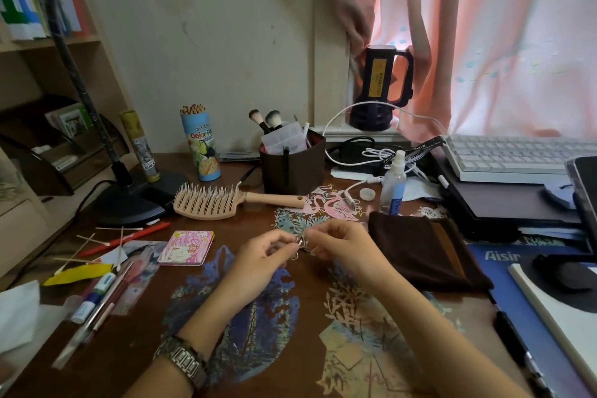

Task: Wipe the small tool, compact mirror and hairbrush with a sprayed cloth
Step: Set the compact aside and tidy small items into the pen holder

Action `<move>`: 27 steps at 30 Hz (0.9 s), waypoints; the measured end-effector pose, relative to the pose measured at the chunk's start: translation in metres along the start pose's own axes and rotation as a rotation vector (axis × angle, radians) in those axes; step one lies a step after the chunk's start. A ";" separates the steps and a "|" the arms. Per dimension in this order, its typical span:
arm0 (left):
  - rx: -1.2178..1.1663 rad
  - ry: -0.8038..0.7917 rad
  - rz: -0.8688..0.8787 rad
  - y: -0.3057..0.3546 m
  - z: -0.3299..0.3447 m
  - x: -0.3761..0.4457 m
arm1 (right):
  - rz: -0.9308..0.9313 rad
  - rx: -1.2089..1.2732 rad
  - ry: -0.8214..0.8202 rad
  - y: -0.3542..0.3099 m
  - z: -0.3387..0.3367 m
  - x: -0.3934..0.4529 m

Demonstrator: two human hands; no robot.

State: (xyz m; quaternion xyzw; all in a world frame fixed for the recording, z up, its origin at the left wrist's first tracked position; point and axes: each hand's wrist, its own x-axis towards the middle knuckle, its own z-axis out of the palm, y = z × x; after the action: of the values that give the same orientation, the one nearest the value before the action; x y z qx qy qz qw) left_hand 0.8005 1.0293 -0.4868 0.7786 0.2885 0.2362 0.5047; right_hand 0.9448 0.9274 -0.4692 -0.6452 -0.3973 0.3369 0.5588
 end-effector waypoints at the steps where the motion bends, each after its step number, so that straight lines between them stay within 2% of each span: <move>1: 0.011 -0.003 0.006 0.000 0.000 0.000 | 0.005 -0.012 -0.004 0.000 0.000 0.000; 21: 0.154 -0.016 0.078 -0.002 0.001 -0.001 | 0.088 0.003 -0.019 -0.002 -0.010 -0.001; 27: 0.151 -0.001 0.094 0.005 0.002 -0.002 | 0.036 -0.030 -0.041 -0.007 -0.013 -0.003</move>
State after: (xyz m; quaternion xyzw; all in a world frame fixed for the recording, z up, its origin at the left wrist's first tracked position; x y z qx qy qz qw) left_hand 0.8011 1.0251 -0.4833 0.8273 0.2683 0.2368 0.4331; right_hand 0.9534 0.9192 -0.4606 -0.6534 -0.4022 0.3542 0.5347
